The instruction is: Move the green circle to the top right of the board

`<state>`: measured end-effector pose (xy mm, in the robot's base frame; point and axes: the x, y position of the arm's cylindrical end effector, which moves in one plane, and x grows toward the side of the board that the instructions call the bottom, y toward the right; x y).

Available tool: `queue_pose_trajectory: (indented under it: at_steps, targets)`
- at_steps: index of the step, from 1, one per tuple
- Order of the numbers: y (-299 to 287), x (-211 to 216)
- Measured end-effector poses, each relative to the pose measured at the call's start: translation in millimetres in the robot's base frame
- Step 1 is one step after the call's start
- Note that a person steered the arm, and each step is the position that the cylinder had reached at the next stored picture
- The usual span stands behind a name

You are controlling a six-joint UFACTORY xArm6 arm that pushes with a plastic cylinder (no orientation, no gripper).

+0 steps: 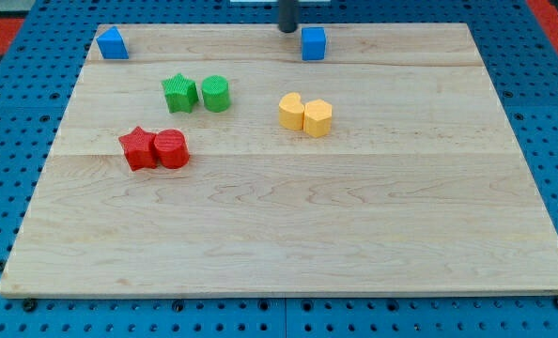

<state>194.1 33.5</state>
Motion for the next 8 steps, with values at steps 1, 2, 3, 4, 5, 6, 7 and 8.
queue_pose_trajectory:
  at_steps: [1,2,3,4,5,6,7,8]
  targets:
    - [46,12]
    - [-11,62]
    - [-75,114]
    - [-136,147]
    - [-126,193]
    - [-141,228]
    - [-187,221]
    - [-173,194]
